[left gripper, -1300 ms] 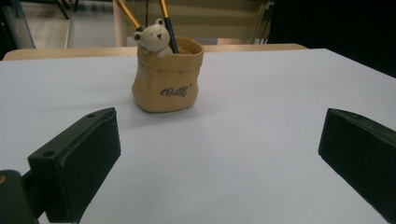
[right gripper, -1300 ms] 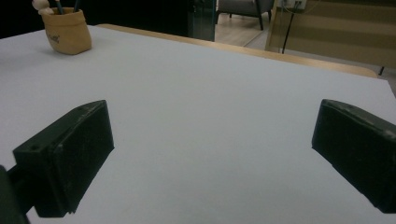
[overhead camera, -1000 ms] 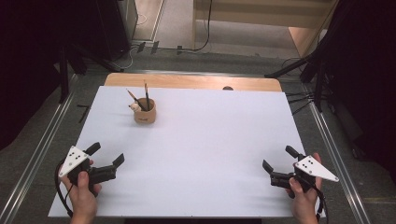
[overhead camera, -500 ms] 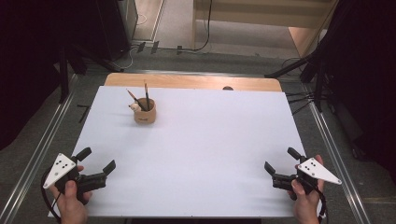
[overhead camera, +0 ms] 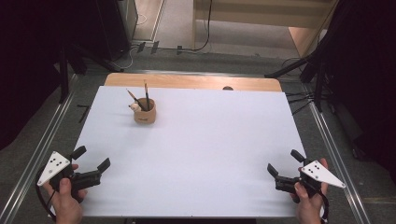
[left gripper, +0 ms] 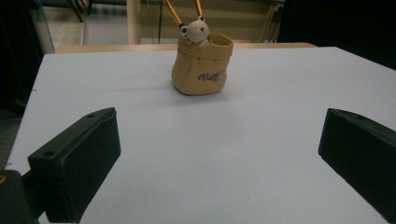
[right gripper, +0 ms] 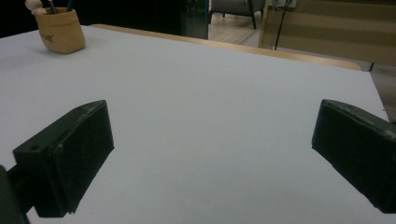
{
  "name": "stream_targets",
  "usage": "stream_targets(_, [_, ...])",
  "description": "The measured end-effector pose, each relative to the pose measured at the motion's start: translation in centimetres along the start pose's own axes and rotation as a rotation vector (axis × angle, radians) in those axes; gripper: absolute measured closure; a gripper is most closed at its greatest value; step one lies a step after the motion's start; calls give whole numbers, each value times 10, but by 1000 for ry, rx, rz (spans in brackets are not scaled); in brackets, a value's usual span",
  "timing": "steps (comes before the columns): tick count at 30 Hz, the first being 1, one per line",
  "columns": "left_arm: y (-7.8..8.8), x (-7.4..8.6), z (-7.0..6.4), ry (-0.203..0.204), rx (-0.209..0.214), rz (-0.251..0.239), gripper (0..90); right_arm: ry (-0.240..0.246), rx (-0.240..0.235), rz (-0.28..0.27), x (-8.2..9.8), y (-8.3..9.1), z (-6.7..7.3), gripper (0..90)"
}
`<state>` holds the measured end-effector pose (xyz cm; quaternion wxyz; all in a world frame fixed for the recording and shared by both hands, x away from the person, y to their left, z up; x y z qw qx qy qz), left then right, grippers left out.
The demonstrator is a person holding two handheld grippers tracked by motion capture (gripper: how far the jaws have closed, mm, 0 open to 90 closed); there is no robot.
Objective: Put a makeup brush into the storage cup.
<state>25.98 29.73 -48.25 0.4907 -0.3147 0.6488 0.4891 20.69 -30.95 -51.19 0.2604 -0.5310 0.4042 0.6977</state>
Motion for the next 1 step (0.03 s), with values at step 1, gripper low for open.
stream_targets(1, [-1, 0, -1, 3, 5, 0, 0, -2, -1, 0, 0, 1, 0, 0])
Point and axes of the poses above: each handheld gripper's, and its own axes: y roughly backward along the jaws, x roughly out of its underside, z roughly to its left, the point moved 4 cm from there along -y, roughly forward along the jaws, and after that the axes turned 11 degrees about -x, right-handed, at the moved point
